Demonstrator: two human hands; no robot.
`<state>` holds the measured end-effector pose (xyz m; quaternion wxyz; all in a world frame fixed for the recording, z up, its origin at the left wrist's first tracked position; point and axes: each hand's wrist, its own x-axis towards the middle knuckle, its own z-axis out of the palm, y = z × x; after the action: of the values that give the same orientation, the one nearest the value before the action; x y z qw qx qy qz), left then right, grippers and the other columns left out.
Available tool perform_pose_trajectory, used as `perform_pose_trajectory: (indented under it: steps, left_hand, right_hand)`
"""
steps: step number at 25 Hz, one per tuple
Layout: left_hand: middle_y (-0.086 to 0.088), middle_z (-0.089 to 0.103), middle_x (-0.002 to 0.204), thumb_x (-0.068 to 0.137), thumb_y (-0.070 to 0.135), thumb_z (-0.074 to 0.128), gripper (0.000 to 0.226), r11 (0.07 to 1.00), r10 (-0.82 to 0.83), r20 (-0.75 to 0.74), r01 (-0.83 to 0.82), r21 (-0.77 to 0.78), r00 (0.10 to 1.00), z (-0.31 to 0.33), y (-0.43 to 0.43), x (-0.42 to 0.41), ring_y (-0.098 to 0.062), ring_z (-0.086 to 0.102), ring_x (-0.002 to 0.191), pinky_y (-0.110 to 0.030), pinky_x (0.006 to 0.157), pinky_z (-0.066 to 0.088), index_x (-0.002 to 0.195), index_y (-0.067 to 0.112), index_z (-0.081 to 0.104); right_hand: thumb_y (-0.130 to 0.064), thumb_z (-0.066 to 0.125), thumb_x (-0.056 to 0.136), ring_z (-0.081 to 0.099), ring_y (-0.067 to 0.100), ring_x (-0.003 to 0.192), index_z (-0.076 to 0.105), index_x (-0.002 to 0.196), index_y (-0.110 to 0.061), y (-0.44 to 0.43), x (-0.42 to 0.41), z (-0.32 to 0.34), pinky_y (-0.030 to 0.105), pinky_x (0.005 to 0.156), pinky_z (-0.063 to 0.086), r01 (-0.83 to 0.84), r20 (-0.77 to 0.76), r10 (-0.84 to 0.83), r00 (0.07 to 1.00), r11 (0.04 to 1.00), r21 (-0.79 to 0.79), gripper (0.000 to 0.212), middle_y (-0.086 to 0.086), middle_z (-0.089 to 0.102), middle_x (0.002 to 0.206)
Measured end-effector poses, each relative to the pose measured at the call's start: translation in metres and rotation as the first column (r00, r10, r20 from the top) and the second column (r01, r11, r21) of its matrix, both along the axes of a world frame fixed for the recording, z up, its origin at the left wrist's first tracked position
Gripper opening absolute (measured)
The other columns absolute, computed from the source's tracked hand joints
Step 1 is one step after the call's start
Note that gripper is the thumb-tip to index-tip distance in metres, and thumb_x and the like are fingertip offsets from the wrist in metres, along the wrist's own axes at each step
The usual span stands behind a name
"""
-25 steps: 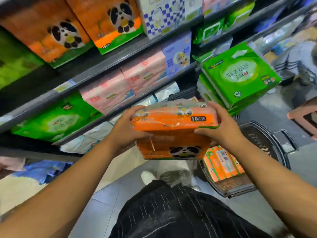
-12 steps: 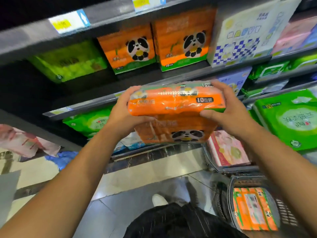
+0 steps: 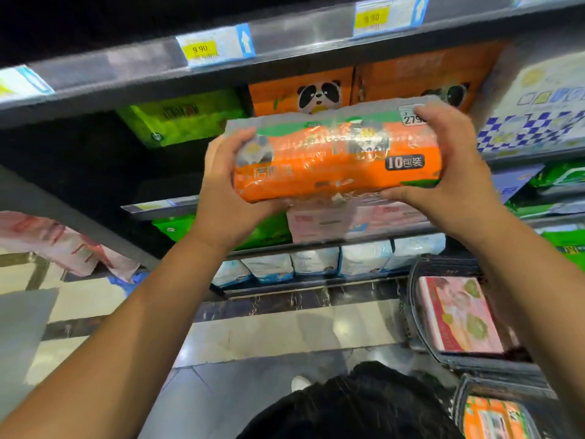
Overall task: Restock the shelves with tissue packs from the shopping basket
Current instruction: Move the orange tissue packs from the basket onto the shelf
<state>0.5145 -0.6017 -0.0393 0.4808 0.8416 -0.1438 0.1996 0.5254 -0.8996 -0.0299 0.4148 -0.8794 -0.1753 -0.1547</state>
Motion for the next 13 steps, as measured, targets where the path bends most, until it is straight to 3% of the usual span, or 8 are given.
perform_pose_trajectory:
  steps: [2, 5, 8, 10, 13]
  left_hand:
    - [0.002, 0.032, 0.13, 0.064, 0.042, 0.083, 0.081, 0.999, 0.026, 0.076, -0.029, 0.039, 0.997, -0.006, 0.005, 0.008, -0.001, 0.041, 0.126, -0.027, 0.103, 0.044, 0.131, 0.031, 0.038]
    - [-0.02, 0.036, 0.136, 0.066, 0.044, 0.083, 0.082, 0.994, 0.08, 0.07, -0.085, 0.075, 0.994, -0.023, 0.009, 0.025, -0.02, 0.049, 0.125, -0.041, 0.097, 0.051, 0.131, 0.035, 0.034]
    - [-0.027, 0.04, 0.132, 0.067, 0.051, 0.079, 0.079, 0.966, 0.169, 0.045, -0.174, 0.189, 0.985, -0.038, 0.008, 0.043, -0.032, 0.054, 0.116, -0.045, 0.089, 0.053, 0.129, 0.04, 0.03]
    - [-0.027, 0.04, 0.132, 0.068, 0.055, 0.074, 0.077, 0.943, 0.201, 0.034, -0.203, 0.264, 0.979, -0.042, 0.004, 0.058, -0.038, 0.053, 0.114, -0.049, 0.086, 0.053, 0.129, 0.038, 0.029]
    - [-0.025, 0.04, 0.133, 0.068, 0.052, 0.074, 0.078, 0.917, 0.244, 0.023, -0.238, 0.319, 0.969, -0.048, -0.001, 0.08, -0.039, 0.049, 0.117, -0.046, 0.091, 0.05, 0.13, 0.032, 0.031]
  right_hand:
    - [-0.024, 0.087, 0.061, 0.029, 0.01, 0.133, 0.035, 0.139, -0.01, 0.004, 0.013, -0.002, 0.012, 0.108, 0.029, -0.02, 0.099, 0.019, 0.995, 1.0, 0.007, 0.095, 0.013, 0.025, 0.142]
    - [-0.01, 0.089, 0.065, 0.023, -0.009, 0.131, 0.035, 0.134, -0.009, 0.01, 0.036, -0.017, 0.006, 0.104, 0.026, -0.048, 0.201, 0.043, 0.979, 0.999, 0.018, 0.087, 0.017, 0.024, 0.14]
    - [-0.008, 0.087, 0.066, 0.019, -0.014, 0.131, 0.035, 0.13, -0.018, 0.013, 0.061, -0.036, 0.003, 0.1, 0.027, -0.05, 0.177, 0.04, 0.983, 0.997, 0.052, 0.084, 0.027, 0.023, 0.143]
    - [-0.011, 0.087, 0.067, 0.022, -0.011, 0.131, 0.035, 0.131, -0.019, 0.013, 0.08, -0.048, 0.003, 0.1, 0.028, -0.073, 0.144, 0.065, 0.987, 0.996, 0.054, 0.083, 0.027, 0.022, 0.144]
    - [-0.014, 0.085, 0.07, 0.029, 0.013, 0.133, 0.036, 0.136, -0.009, 0.015, 0.107, -0.061, 0.005, 0.1, 0.031, -0.061, 0.07, 0.056, 0.996, 0.996, 0.065, 0.082, 0.025, 0.023, 0.146]
